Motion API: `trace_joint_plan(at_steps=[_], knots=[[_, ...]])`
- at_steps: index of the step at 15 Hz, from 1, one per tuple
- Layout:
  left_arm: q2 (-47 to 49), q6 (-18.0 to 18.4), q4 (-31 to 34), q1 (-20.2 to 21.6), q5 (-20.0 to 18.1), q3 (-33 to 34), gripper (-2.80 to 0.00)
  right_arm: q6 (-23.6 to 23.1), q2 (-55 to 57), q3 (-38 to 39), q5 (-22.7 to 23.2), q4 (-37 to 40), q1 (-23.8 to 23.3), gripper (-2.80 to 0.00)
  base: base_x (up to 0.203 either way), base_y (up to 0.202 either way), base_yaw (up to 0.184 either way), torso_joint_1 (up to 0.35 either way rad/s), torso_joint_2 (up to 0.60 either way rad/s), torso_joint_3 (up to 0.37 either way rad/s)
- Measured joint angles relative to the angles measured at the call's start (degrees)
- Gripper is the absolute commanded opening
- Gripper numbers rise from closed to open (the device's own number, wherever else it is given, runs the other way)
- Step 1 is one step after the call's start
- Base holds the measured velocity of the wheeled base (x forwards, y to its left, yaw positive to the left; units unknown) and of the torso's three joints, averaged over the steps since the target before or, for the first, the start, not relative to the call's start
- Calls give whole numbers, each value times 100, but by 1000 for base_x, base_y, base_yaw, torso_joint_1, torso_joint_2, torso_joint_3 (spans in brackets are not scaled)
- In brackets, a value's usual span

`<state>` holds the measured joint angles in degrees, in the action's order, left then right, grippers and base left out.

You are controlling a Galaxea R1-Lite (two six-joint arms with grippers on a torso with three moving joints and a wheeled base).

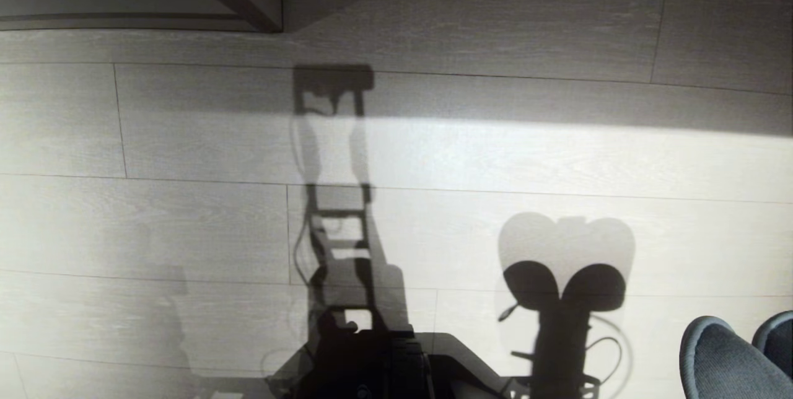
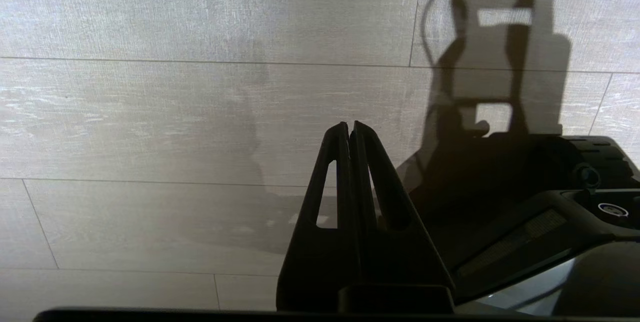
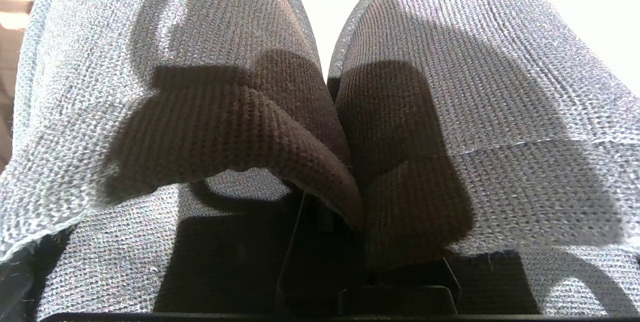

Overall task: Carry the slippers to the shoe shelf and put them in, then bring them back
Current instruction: Place the slippers on the floor

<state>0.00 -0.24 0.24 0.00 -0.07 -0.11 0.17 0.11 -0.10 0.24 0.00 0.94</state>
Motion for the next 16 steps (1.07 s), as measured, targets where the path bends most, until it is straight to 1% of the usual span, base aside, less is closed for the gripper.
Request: trace_joint_plan(at_steps=[13,16], knots=[[0,0,0,0,-2,1,-280,27,-1,0,-9,-11,0,-280,0,0,0,0,0,0],[0,0,2,0,-2,1,-280,-134,0,-109,48,10,-4,-280,0,0,0,0,0,0]])
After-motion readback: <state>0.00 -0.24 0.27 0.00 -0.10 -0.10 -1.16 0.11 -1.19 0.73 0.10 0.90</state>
